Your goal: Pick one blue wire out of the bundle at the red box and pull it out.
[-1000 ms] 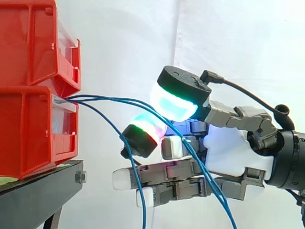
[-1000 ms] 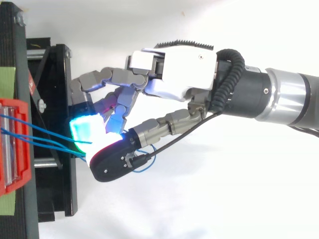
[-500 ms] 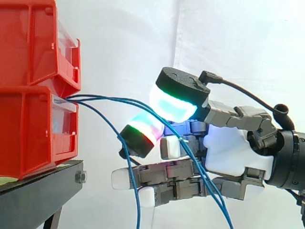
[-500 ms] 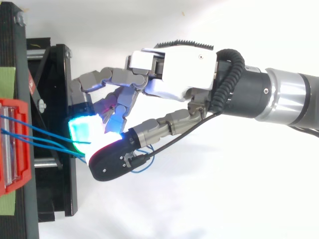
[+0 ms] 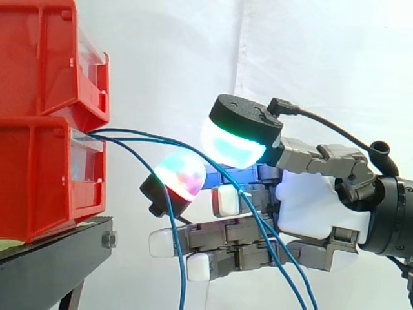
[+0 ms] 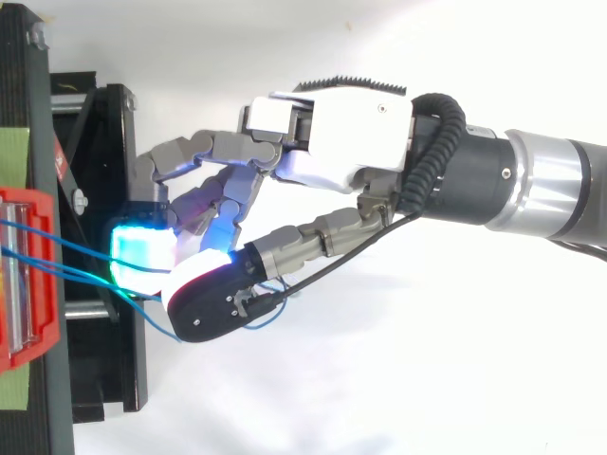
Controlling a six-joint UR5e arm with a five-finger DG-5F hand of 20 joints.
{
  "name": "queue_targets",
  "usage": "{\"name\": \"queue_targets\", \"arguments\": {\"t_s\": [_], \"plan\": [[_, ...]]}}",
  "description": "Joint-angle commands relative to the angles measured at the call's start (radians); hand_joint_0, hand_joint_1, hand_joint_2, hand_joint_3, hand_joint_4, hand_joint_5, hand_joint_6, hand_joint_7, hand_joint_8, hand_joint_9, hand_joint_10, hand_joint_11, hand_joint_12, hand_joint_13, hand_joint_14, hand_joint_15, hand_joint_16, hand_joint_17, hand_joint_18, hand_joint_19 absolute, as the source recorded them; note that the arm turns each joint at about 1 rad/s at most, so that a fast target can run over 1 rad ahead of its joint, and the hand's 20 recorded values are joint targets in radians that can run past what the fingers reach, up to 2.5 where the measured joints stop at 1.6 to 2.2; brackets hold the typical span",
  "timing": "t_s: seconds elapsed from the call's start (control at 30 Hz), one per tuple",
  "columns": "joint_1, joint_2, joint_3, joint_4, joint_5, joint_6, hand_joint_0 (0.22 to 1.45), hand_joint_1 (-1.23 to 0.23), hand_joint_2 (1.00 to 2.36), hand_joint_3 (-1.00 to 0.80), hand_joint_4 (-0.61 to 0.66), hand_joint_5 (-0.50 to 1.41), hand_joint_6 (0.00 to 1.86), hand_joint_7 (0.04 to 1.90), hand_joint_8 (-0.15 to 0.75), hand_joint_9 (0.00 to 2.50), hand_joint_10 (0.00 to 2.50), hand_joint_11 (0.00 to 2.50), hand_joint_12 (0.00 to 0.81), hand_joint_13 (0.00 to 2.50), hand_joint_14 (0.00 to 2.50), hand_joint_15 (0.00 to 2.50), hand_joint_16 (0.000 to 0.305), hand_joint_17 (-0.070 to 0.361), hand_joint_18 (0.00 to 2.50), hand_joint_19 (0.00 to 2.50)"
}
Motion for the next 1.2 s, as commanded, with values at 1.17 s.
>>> {"name": "queue_targets", "arguments": {"t_s": [1.17], "plan": [[0.005, 0.000, 0.000, 0.002, -0.002, 0.000, 0.54, -0.59, 1.01, -0.39, 0.24, 0.04, 0.50, 1.50, 0.205, 1.27, 0.01, 0.39, 0.344, 0.66, 0.01, 0.29, 0.048, 0.107, 0.62, 0.56]]}}
